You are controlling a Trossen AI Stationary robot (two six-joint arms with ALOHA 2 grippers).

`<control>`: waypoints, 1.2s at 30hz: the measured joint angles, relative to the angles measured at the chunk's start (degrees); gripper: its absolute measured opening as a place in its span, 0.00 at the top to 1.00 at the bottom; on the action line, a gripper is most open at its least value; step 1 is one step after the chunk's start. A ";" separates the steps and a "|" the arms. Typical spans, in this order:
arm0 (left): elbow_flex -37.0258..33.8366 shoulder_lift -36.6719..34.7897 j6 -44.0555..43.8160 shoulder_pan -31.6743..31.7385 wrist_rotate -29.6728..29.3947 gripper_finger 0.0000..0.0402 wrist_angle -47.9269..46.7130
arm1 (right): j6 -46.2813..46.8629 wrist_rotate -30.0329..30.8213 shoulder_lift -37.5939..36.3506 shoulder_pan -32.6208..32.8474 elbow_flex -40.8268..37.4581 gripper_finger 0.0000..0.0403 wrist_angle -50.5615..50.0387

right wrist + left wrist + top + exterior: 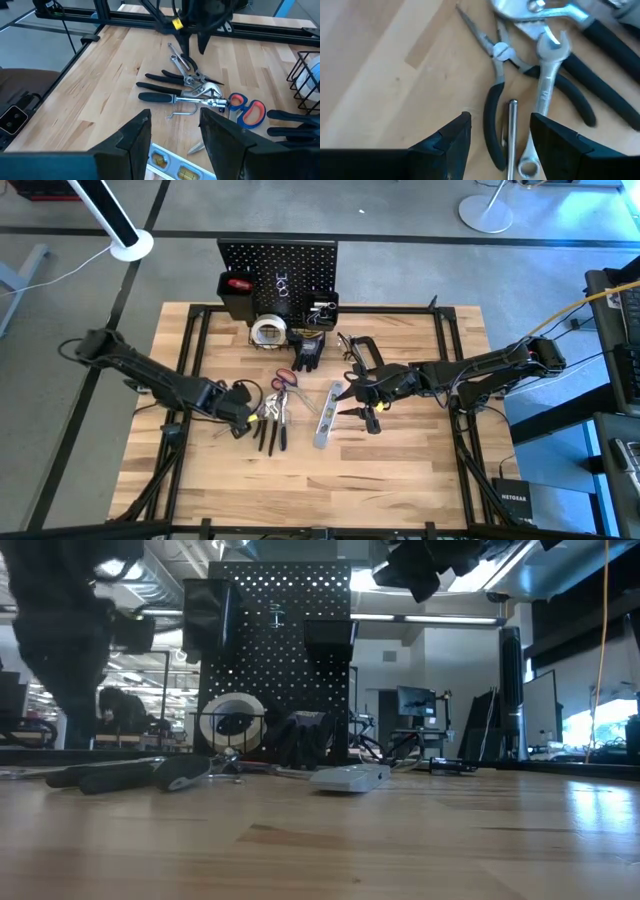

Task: Hang tools onto peg board
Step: Put the long nose pliers into the left black bin on the pegboard

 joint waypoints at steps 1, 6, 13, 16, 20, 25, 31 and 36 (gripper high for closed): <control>-1.43 -0.32 -0.37 0.00 0.12 0.52 1.78 | -0.02 0.00 -0.02 0.00 0.00 0.58 0.03; -5.71 -0.49 -2.04 0.02 0.29 0.52 6.12 | -0.02 0.00 0.00 0.00 0.00 0.58 0.48; -8.33 -0.49 -3.58 0.02 0.00 0.52 6.61 | -0.02 0.00 -0.01 0.00 0.00 0.58 0.55; -9.07 -0.52 -3.61 0.02 -0.67 0.54 6.97 | -0.22 0.02 0.00 0.00 0.00 0.58 0.56; -9.99 -0.59 -3.53 0.00 -1.11 0.63 7.59 | -0.24 0.01 -0.01 0.00 0.00 0.58 0.55; -10.77 -0.59 -1.12 0.00 -1.06 0.74 10.64 | -0.26 0.02 0.00 0.00 0.00 0.58 0.54; -10.77 -0.51 1.74 0.00 -0.87 0.86 11.16 | -0.26 0.01 -0.01 0.00 -0.02 0.58 0.54; -10.77 -0.49 2.51 0.00 -1.67 0.96 11.11 | -0.26 0.02 -0.02 0.00 -0.02 0.58 0.52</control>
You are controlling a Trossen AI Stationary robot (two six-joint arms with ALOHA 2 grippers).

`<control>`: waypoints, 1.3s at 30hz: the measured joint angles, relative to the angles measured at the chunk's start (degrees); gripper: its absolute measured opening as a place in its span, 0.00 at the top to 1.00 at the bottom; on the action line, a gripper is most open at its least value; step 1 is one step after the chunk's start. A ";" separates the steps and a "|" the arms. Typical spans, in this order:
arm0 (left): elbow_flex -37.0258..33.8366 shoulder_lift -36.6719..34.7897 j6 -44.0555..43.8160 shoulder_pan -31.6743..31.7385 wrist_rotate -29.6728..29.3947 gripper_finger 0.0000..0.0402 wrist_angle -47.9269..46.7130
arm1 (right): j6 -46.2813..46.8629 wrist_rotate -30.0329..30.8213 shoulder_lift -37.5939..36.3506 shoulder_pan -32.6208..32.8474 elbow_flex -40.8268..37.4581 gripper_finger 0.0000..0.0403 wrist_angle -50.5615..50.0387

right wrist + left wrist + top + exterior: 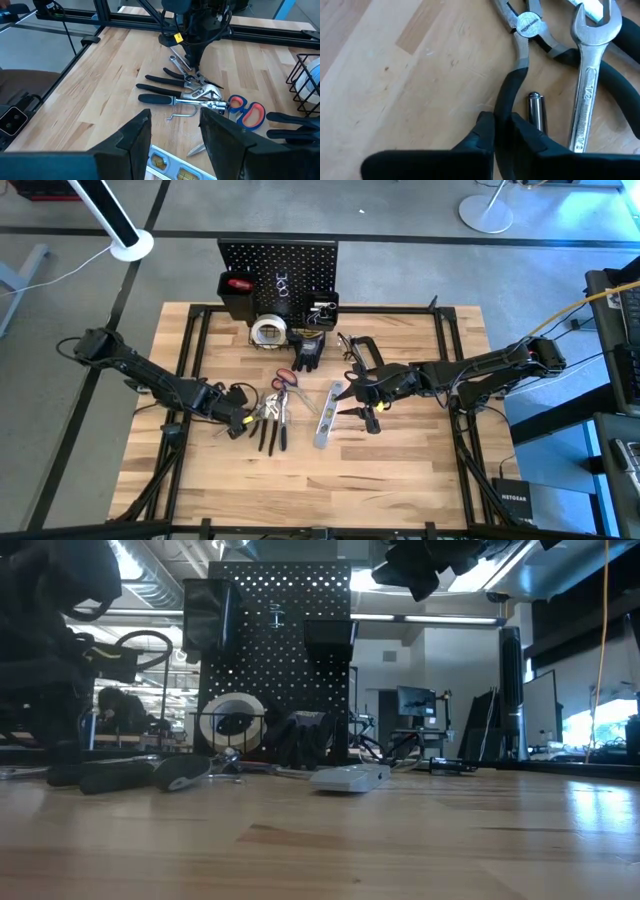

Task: Hang tools onto peg board
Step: Put the long nose pliers into the left black bin on the pegboard

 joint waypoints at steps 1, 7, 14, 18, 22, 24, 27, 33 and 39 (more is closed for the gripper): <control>0.00 0.00 0.05 -0.02 -0.25 0.96 0.00 | 0.00 0.00 0.01 0.00 0.00 0.58 0.00; 0.77 0.01 0.33 0.01 -2.12 0.95 -0.83 | 0.00 0.00 0.02 0.00 0.00 0.58 0.00; 6.73 0.06 0.82 0.07 -5.62 0.96 -9.88 | -0.02 0.00 0.02 0.00 0.00 0.58 -0.03; 11.31 0.02 0.49 0.09 -8.61 0.95 -17.13 | -0.02 0.00 0.02 0.00 0.00 0.58 -0.06; 15.88 0.00 0.44 0.03 -13.29 0.95 -23.01 | -0.02 0.00 0.02 0.00 0.00 0.58 -0.12; 17.36 -0.07 0.60 -0.13 -17.03 0.96 -23.67 | -0.02 0.00 0.02 0.00 0.00 0.58 -0.21; 18.55 -0.07 1.98 -0.60 -22.42 0.96 -23.15 | -0.02 0.01 0.02 0.00 0.00 0.58 -0.59; 21.44 -0.07 6.07 -3.37 -30.76 0.96 -20.85 | -0.02 1.65 0.02 0.00 0.00 0.58 -0.83; 25.03 -0.07 18.08 -7.40 -38.45 0.95 -11.14 | 1.78 4.84 0.04 0.00 0.00 0.58 -0.65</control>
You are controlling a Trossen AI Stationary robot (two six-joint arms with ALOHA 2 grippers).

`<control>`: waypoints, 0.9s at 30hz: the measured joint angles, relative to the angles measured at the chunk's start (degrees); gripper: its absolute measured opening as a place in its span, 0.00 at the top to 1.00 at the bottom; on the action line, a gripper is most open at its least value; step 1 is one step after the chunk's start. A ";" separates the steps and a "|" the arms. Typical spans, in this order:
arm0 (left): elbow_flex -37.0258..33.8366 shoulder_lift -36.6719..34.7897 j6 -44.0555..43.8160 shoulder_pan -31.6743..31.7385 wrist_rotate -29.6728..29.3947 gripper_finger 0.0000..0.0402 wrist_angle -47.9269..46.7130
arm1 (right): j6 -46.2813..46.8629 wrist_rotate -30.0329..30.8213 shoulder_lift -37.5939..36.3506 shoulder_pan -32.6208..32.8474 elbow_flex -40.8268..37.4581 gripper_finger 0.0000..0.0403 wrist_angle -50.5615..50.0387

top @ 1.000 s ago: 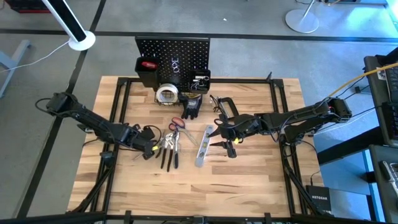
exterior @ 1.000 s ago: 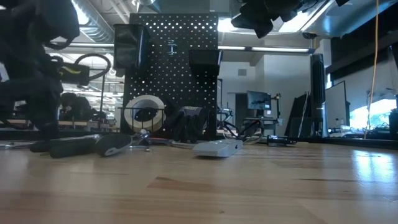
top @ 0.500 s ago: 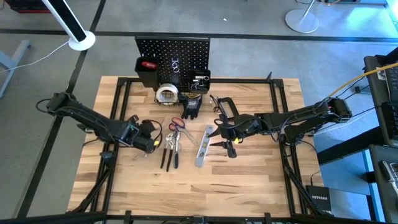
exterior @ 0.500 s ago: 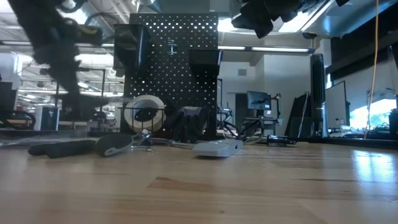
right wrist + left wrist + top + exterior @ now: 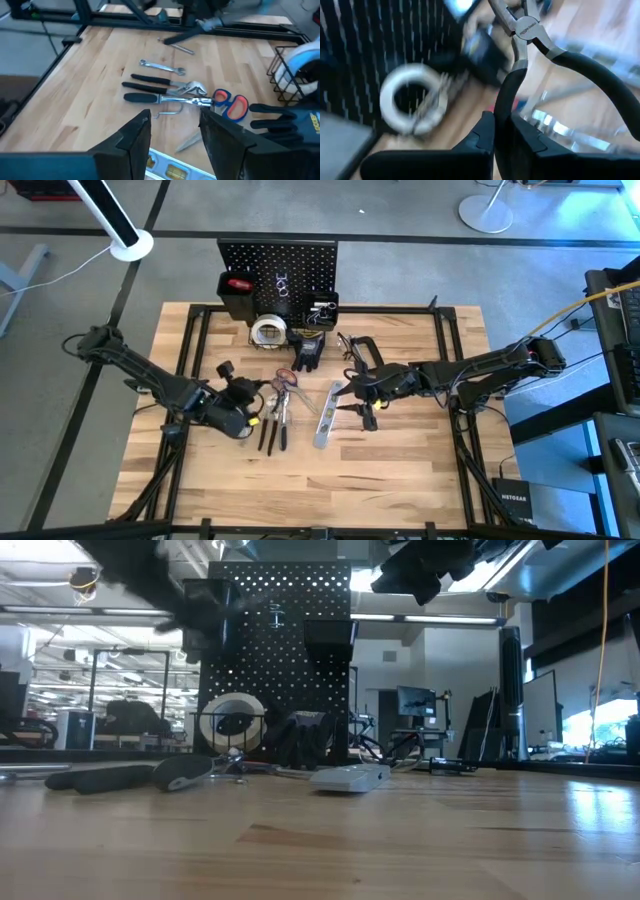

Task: Hang tools onto peg board
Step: Put the long nose pliers into the left black bin on the pegboard

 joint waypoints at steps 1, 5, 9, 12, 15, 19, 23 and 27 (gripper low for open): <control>0.36 0.00 2.71 -0.44 -1.19 0.95 2.63 | 0.88 0.46 0.37 0.00 0.00 0.58 0.59; 0.59 0.14 14.25 -1.35 -5.60 0.96 15.57 | 6.31 1.63 3.59 0.00 0.00 0.58 5.68; 0.59 1.55 24.64 -1.30 -10.20 0.95 27.84 | 6.22 1.61 8.93 0.00 -0.02 0.58 17.27; 0.59 3.05 31.09 -1.17 -12.65 0.95 35.13 | 6.18 1.34 12.38 0.00 0.00 0.58 28.80; 0.59 4.27 35.13 -1.23 -14.20 0.96 39.16 | 6.10 3.76 13.90 -0.30 0.04 0.58 38.17; 0.59 4.99 35.02 -1.31 -15.60 0.95 39.73 | 6.20 7.59 13.92 -0.90 0.09 0.58 45.18; 0.59 5.21 34.39 -1.30 -15.65 0.95 39.88 | 6.53 8.44 14.14 -1.16 0.29 0.58 48.17; 0.59 5.40 34.66 -1.30 -15.66 0.95 39.86 | 7.06 9.06 15.51 -1.14 1.62 0.58 47.82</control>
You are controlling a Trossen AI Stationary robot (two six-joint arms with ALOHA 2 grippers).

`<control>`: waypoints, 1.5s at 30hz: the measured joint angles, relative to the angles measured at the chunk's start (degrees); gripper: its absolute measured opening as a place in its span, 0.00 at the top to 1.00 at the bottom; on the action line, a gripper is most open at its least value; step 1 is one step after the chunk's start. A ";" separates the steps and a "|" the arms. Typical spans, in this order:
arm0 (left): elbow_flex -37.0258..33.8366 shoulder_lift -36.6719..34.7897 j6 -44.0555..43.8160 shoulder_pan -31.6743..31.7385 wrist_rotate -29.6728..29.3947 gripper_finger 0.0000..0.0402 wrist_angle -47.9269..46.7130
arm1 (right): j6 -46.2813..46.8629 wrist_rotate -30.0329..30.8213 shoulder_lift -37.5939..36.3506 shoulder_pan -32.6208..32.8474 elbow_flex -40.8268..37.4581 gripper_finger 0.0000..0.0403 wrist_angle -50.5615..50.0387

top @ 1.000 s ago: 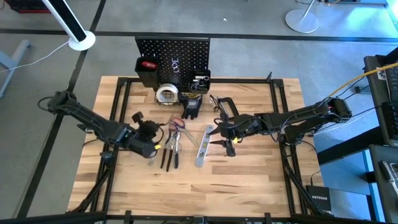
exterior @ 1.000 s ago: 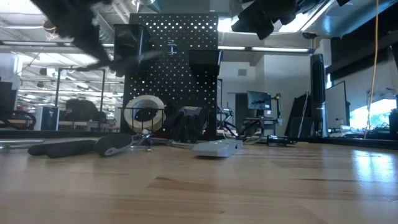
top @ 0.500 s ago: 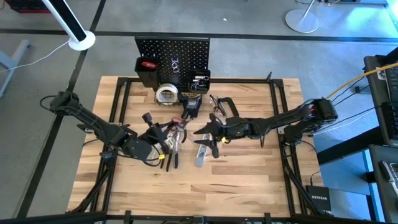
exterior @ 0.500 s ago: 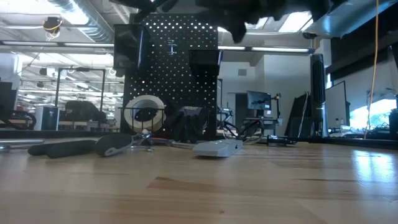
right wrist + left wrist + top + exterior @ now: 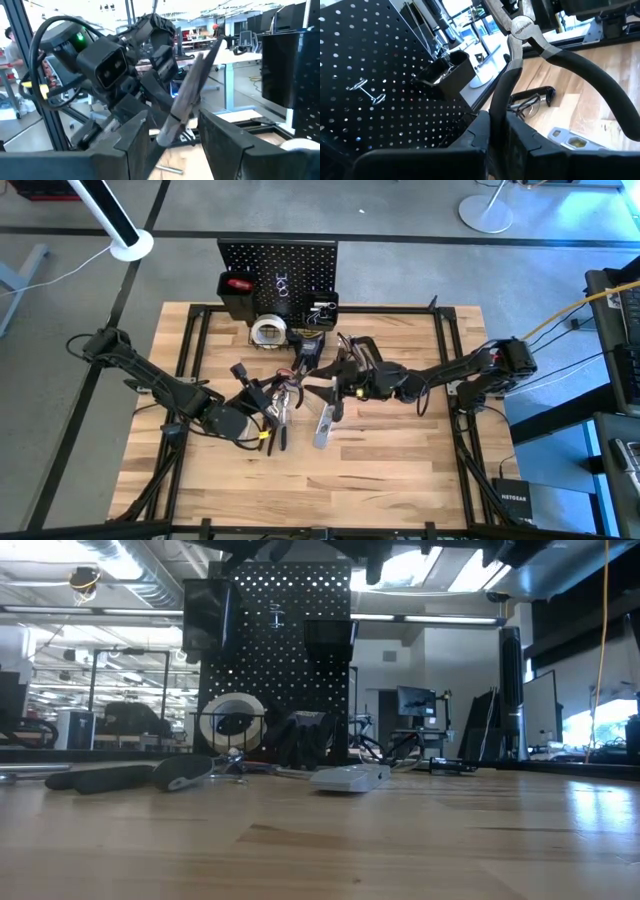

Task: Hang tools onto peg board
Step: Put the long nose pliers into the left black bin on the pegboard

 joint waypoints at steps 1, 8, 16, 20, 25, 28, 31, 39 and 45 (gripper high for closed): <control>0.00 0.06 -0.08 0.00 0.00 0.94 0.02 | 0.23 -0.30 0.30 0.00 0.38 0.58 0.09; 0.00 0.09 -0.31 0.00 -0.18 0.95 -0.09 | -1.00 0.48 1.08 -0.38 3.28 0.58 -0.58; 0.00 0.09 -0.70 0.02 -0.26 0.93 -0.16 | -1.05 1.67 1.08 -1.87 3.38 0.58 -1.93; 0.00 0.09 -0.72 0.02 -0.26 0.94 -0.04 | -1.11 1.85 1.08 -2.58 3.38 0.65 -1.65; 0.00 0.06 -0.67 0.00 -0.28 0.92 -0.13 | -2.71 1.42 1.08 -3.03 3.38 0.83 -1.80; -0.02 0.09 -0.83 0.02 0.24 0.91 -0.35 | -4.05 0.35 1.06 -2.91 3.43 0.91 -1.72; -0.02 0.09 -2.04 0.13 0.29 0.91 -0.37 | -5.23 -0.08 1.06 -2.93 3.45 0.91 -1.63; 0.00 -1.87 -5.46 -0.22 1.31 0.76 0.06 | -9.61 1.19 0.70 -3.18 3.40 0.91 -2.38; 0.00 -5.61 -4.87 -3.66 1.82 0.61 -0.39 | -13.05 1.62 -3.67 -3.00 3.38 0.91 -4.74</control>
